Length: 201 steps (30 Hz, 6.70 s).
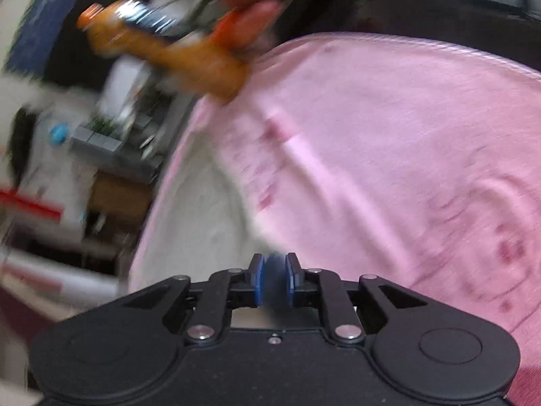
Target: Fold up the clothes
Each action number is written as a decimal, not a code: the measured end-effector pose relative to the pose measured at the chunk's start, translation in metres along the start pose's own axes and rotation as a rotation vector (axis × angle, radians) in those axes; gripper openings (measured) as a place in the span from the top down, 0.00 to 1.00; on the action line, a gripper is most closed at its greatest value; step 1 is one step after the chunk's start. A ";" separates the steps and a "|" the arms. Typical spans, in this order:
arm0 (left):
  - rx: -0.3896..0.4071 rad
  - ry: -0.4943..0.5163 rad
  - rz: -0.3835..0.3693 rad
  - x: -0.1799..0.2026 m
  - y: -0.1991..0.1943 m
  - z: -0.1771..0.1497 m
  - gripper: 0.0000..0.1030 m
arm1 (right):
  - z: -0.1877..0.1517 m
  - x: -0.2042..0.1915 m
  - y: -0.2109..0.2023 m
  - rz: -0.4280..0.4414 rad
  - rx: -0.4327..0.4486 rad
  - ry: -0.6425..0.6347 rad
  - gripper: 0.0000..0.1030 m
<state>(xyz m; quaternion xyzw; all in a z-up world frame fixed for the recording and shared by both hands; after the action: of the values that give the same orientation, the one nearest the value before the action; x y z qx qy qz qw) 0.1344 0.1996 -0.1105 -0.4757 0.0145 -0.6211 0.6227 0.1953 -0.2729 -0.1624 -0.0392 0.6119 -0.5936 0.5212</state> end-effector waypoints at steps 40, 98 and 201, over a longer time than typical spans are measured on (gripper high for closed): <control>-0.125 0.280 0.125 0.026 -0.031 -0.069 0.83 | -0.045 0.022 -0.049 -0.137 -0.023 -0.211 0.85; -0.018 0.583 0.096 0.116 -0.061 0.015 0.69 | -0.072 -0.160 -0.154 0.034 0.227 -0.699 0.72; -0.140 -0.034 -0.198 0.019 -0.044 -0.070 0.75 | -0.069 -0.014 -0.058 -0.045 -0.120 -0.350 0.72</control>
<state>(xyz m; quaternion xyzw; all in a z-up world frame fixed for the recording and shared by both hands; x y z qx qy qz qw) 0.0625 0.1543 -0.1113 -0.5275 0.0003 -0.6688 0.5239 0.1210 -0.2333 -0.1269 -0.1865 0.5450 -0.5518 0.6031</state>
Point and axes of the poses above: each gripper's, at about its wrist camera, not at the fingertips, and y roughly the way its jaws point, x to its right, z to its top, the point moved 7 cm from there along y, roughly the way its jaws point, and after that the axes turned 15 degrees about -z, right-handed, at the moved point
